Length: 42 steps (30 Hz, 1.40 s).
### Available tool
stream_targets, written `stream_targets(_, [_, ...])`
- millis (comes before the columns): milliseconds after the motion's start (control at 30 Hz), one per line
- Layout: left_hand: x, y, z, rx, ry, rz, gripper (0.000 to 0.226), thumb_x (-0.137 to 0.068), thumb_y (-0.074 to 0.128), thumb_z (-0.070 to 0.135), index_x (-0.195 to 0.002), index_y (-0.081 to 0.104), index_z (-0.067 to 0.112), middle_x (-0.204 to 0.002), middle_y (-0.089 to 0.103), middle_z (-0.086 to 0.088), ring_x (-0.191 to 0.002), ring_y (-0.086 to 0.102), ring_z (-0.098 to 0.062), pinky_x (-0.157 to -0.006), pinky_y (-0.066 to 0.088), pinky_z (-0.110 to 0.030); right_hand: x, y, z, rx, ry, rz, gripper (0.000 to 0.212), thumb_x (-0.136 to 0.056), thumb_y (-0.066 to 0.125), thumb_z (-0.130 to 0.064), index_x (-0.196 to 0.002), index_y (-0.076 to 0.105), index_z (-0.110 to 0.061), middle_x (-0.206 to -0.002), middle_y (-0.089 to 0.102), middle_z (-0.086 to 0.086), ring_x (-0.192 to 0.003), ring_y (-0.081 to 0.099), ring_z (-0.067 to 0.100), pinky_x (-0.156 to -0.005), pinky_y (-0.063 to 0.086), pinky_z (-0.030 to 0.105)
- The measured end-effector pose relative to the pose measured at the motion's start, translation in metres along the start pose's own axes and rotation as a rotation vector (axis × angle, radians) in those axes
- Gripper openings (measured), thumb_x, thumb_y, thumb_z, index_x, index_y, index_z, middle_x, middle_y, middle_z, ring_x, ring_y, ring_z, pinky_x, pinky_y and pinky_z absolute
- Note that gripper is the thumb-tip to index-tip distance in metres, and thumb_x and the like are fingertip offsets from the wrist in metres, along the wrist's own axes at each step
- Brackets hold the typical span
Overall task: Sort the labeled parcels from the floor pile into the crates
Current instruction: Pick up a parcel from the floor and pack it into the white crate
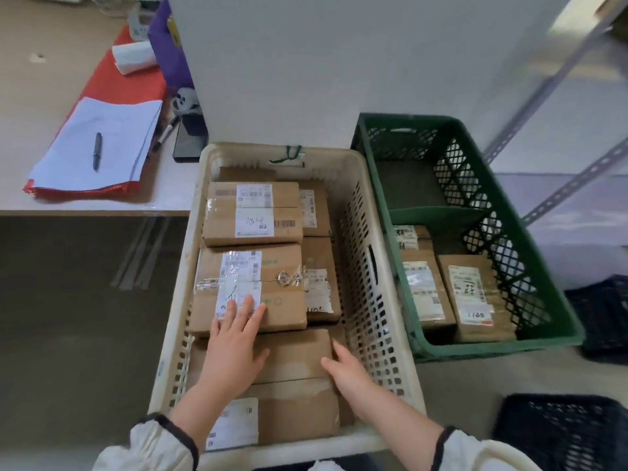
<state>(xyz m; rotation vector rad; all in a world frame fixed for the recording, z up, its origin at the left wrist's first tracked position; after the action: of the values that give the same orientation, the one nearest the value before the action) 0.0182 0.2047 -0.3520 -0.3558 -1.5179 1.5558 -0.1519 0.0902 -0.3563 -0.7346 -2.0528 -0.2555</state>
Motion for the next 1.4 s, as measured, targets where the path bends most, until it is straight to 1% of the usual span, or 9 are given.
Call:
stream_targets(100, [-0.004,-0.010,0.016,0.226,-0.074,0.075,0.080,-0.093,0.050,0.042,-0.152,0.000,0.022,-0.160,-0.006,0.000,-0.148,-0.008,-0.023,-0.120,0.007,-0.044,0.013,-0.021,-0.013,-0.058,-0.011,0.082,0.052,-0.098,0.045,-0.018,-0.148,0.028,-0.019,-0.152,0.033,0.000,-0.138,0.034,0.018,-0.114,0.029,0.038])
stream_targets(233, [-0.019,-0.045,0.087,0.469,0.082,0.173,0.077,-0.093,0.054,0.031,-0.152,0.005,0.021,-0.160,0.003,0.005,-0.148,0.000,-0.014,-0.117,0.017,-0.034,0.040,-0.085,-0.042,-0.200,-0.151,0.138,0.024,-0.098,0.047,-0.023,-0.122,0.054,-0.026,-0.127,0.059,-0.005,-0.114,0.058,0.013,-0.103,0.045,0.036])
stream_targets(367, [-0.064,-0.076,0.193,0.399,0.396,0.074,0.067,-0.096,0.049,0.033,-0.151,0.012,0.028,-0.158,0.010,0.014,-0.144,0.022,-0.009,-0.111,0.030,-0.027,0.040,-0.186,-0.069,-0.459,-0.269,0.313,0.018,-0.098,0.047,-0.020,-0.110,0.061,-0.020,-0.111,0.067,0.001,-0.103,0.064,0.019,-0.092,0.050,0.039])
stream_targets(500, [-0.136,-0.070,0.292,0.197,0.595,-0.071,0.061,-0.097,0.047,0.029,-0.151,0.018,0.026,-0.156,0.025,0.005,-0.136,0.038,-0.016,-0.110,0.035,-0.033,-0.003,-0.283,-0.055,-0.109,-0.168,0.599,0.038,-0.094,0.052,-0.020,-0.132,0.049,-0.016,-0.123,0.060,0.006,-0.107,0.060,0.022,-0.093,0.050,0.042])
stream_targets(667, [-0.218,-0.030,0.344,-0.013,0.447,-0.228,0.063,-0.089,0.059,0.033,-0.144,0.033,0.016,-0.143,0.046,-0.009,-0.127,0.049,-0.024,-0.103,0.042,-0.035,-0.068,-0.355,-0.024,0.340,0.010,0.402,0.078,-0.085,0.060,-0.041,-0.148,0.015,-0.039,-0.138,0.049,0.008,-0.114,0.058,0.023,-0.101,0.046,0.044])
stream_targets(800, [-0.237,-0.008,0.342,-0.075,0.290,-0.316,0.036,-0.086,0.060,0.038,-0.118,0.055,0.022,-0.121,0.062,-0.004,-0.107,0.059,-0.021,-0.091,0.048,-0.033,-0.075,-0.374,-0.027,0.286,0.050,0.189,0.098,-0.086,0.065,-0.034,-0.151,-0.008,-0.028,-0.144,0.044,0.009,-0.129,0.047,0.025,-0.106,0.037,0.036])
stream_targets(900, [-0.232,0.002,0.337,-0.115,0.259,-0.318,0.049,-0.086,0.061,0.038,-0.130,0.048,0.023,-0.127,0.059,-0.002,-0.114,0.057,-0.021,-0.099,0.046,-0.036,-0.083,-0.383,-0.017,0.092,0.094,0.084,0.092,-0.081,0.069,-0.019,-0.151,0.010,-0.025,-0.136,0.052,0.007,-0.127,0.048,0.027,-0.109,0.038,0.046])
stream_targets(1000, [-0.220,0.010,0.338,-0.093,0.233,-0.342,0.043,-0.086,0.063,0.031,-0.127,0.054,0.023,-0.126,0.060,0.000,-0.116,0.056,-0.019,-0.102,0.044,-0.034,-0.087,-0.386,-0.008,0.055,0.146,0.078,0.073,-0.084,0.063,-0.005,-0.146,0.026,-0.018,-0.124,0.060,0.007,-0.119,0.055,0.027,-0.101,0.045,0.040])
stream_targets(1400, [-0.205,0.017,0.339,-0.073,0.184,-0.366,0.032,-0.088,0.059,0.024,-0.120,0.058,0.020,-0.123,0.061,-0.001,-0.112,0.057,-0.019,-0.100,0.045,-0.034,-0.091,-0.394,-0.010,-0.044,0.269,-0.074,0.072,-0.089,0.058,-0.004,-0.147,0.018,-0.018,-0.116,0.058,0.009,-0.104,0.059,0.029,-0.086,0.050,0.043])
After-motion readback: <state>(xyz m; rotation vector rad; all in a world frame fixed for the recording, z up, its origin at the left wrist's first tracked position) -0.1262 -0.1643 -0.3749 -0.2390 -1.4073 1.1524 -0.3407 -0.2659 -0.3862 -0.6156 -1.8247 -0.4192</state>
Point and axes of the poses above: each hand's wrist, its own x-axis away from the middle knuckle, its own y-axis out of the palm, z = x × y, the point moved 1 cm from there along -x, towards the middle knuckle
